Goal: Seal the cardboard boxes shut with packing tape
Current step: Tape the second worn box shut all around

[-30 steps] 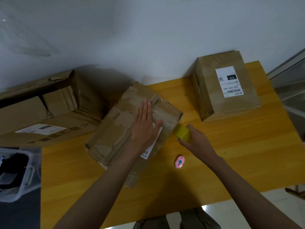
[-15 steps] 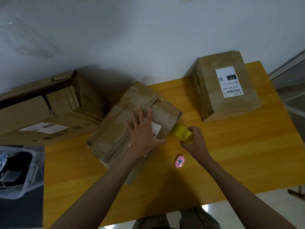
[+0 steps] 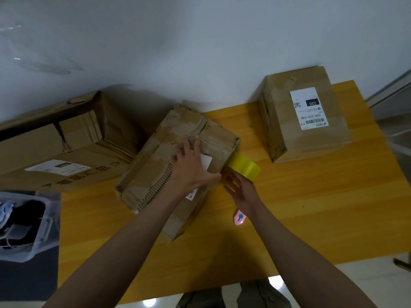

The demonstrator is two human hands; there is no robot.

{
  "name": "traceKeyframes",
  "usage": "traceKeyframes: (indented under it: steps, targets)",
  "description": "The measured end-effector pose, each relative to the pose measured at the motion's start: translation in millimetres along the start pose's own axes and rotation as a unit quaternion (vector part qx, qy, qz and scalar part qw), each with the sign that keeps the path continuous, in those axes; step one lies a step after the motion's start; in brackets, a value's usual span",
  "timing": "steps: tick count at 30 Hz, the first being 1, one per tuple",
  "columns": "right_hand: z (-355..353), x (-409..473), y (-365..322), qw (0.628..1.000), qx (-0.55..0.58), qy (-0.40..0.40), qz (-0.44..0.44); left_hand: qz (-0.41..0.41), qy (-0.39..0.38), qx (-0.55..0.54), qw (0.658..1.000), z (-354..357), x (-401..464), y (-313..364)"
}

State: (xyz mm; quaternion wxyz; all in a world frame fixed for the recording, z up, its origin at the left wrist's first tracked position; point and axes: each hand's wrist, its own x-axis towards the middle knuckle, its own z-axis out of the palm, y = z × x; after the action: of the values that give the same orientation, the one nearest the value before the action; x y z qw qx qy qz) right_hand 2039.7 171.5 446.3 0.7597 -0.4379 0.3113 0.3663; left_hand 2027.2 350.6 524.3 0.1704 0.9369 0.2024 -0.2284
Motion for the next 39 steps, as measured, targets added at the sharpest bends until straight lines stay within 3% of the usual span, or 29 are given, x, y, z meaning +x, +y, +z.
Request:
traceKeyframes:
  steps: [3, 10, 14, 18, 25, 29, 32, 35, 39]
  targets:
    - [11.2, 5.8, 3.1, 0.999, 0.026, -0.016, 0.012, -0.006, 0.006, 0.003, 1.0, 1.5, 0.5, 0.9]
    - [27.0, 6.1, -1.5, 0.999, -0.014, 0.036, -0.009, 0.014, 0.02, -0.042, 0.999, -12.3, -5.6, 1.4]
    - [20.7, -20.6, -25.4, 0.985, -0.123, 0.056, -0.102, 0.054, 0.021, -0.115, 0.992, -20.9, -17.4, 3.9]
    - [18.9, -53.4, -64.0, 0.948, -0.237, 0.071, -0.201, 0.065, 0.013, -0.202, 0.977, -26.8, -32.3, 9.8]
    - [56.2, -83.0, -91.9, 0.801, -0.509, 0.099, -0.298, 0.045, -0.049, -0.344, 0.937, -54.0, -57.2, -10.8]
    - [101.8, -90.7, -94.4, 0.702, -0.601, 0.094, -0.37, 0.035, -0.076, -0.443, 0.892, -59.7, -59.0, -51.0]
    - [141.8, -92.7, -91.0, 0.625, -0.665, 0.076, -0.401, -0.007, -0.05, -0.511, 0.858, -61.6, -61.7, -67.2]
    - [171.1, -86.4, -81.3, 0.606, -0.682, 0.04, -0.408, -0.071, -0.036, -0.579, 0.811, -63.8, -57.0, -81.0]
    - [190.1, -79.6, -69.5, 0.587, -0.693, -0.001, -0.418, -0.082, -0.037, -0.647, 0.757, -61.6, -52.0, -101.5]
